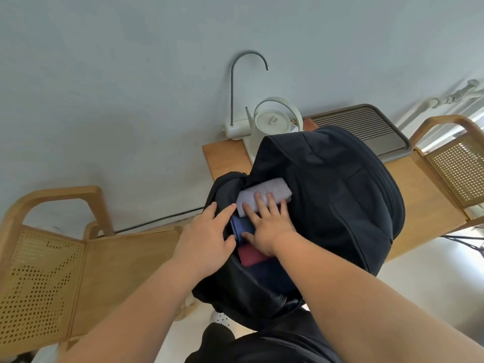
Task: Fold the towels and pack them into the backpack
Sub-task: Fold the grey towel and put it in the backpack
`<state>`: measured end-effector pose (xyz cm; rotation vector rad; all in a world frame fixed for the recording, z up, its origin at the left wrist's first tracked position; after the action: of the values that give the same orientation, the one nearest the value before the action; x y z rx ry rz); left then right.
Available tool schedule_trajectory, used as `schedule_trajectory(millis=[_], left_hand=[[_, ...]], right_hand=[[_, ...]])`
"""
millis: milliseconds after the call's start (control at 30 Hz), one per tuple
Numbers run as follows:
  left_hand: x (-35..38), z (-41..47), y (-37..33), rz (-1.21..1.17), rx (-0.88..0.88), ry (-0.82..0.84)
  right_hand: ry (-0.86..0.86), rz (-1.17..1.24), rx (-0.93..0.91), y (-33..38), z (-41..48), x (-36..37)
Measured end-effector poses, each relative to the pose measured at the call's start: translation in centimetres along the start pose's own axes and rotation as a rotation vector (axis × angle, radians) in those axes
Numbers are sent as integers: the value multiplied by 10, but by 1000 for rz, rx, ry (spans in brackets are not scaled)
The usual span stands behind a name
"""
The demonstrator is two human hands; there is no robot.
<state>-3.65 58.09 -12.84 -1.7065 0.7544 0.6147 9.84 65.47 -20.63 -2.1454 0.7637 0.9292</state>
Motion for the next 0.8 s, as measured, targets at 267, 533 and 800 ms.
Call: schedule_trajectory(millis=[267, 533, 800], left_hand=[[5, 0, -4, -10, 1, 5], [13, -3, -6, 27, 14, 14], [-7, -7, -27, 171, 113, -157]], right_hand=[[129, 141, 13, -8, 12, 29], [235, 110, 14, -3, 10, 16], [-431, -76, 65, -23, -96, -114]])
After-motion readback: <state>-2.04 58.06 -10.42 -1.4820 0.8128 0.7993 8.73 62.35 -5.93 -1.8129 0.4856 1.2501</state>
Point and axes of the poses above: each hand's wrist, its own z-axis towards the middle knuckle, its own x-axis out of the palm, y = z × x, the point moved 9 cm from there along z, towards the middle knuckle, and after that the axes turned 14 degrees about -z, right-handed, at the moved point
